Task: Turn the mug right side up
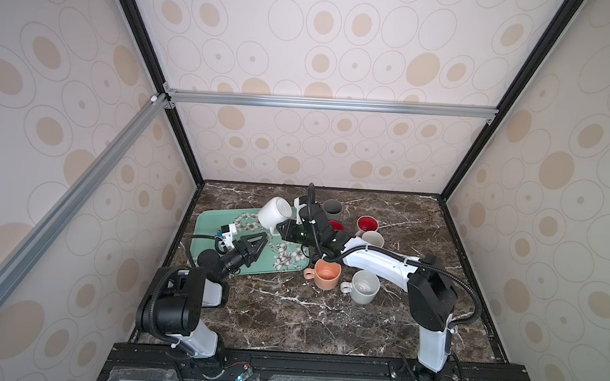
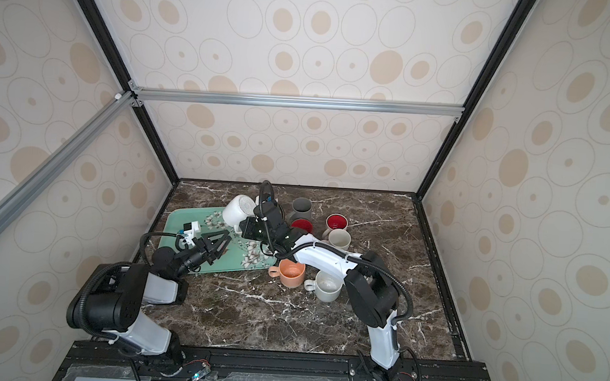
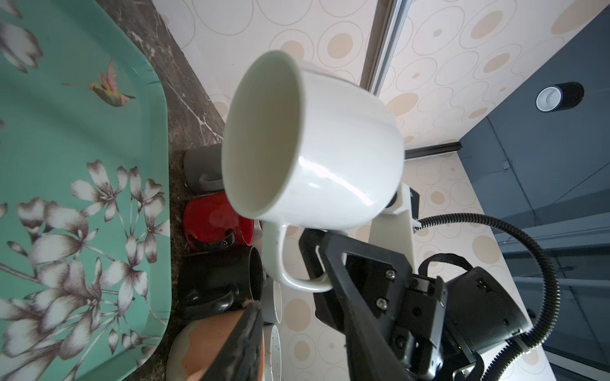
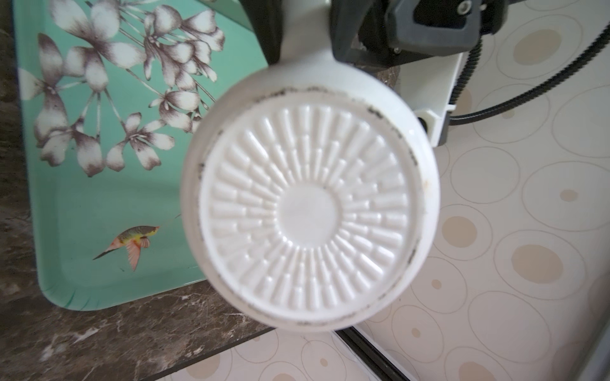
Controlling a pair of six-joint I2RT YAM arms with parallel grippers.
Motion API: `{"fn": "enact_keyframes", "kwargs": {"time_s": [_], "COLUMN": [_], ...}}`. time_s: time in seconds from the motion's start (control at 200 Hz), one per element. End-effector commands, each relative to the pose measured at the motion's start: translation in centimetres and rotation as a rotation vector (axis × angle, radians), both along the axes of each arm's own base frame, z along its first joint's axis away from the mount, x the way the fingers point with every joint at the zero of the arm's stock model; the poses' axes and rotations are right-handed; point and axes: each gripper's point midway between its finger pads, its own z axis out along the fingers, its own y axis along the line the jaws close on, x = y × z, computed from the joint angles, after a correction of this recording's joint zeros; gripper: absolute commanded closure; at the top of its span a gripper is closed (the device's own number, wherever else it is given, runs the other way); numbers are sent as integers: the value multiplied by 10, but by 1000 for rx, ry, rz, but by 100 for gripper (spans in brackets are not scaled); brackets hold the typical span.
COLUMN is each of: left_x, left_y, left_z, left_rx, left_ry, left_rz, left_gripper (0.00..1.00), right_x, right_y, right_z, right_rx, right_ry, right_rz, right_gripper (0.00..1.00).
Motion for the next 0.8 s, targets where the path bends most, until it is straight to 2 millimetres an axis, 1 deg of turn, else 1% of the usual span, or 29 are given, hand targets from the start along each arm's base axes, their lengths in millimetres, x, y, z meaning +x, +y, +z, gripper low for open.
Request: {"fn": "enact_keyframes", "kwargs": {"time_s": [0.0, 0.14, 0.24, 0.405, 0.5, 0.69, 0.795], "left_x": [-11, -5, -3, -1, 2, 6, 4], "left_y": [-6, -5, 1, 12, 16, 15, 12], "left_z": [63, 71, 77, 83, 86, 93, 107], "left_rx": [-18, -23, -20, 7, 32, 73, 85], "left_ry": [-282, -302, -325, -355, -371, -403, -458], "left_rz": [-50, -57, -34, 1, 4, -4, -37], "left_gripper": [58, 56, 53, 48, 44, 42, 42], "right_x": [-3, -8, -10, -14, -18, -26, -31], "right_y": [1, 2, -2, -8, -11, -15, -13], "right_z": [77, 77, 78, 85, 87, 96, 101], "right_rx": [196, 212, 211, 210, 210, 223, 244], "right_ry": [-99, -81, -84, -85, -81, -81, -66], "right_rz": [16, 37, 32, 47, 57, 72, 98], "right_gripper": [100, 100, 100, 100, 100, 100, 100]}}
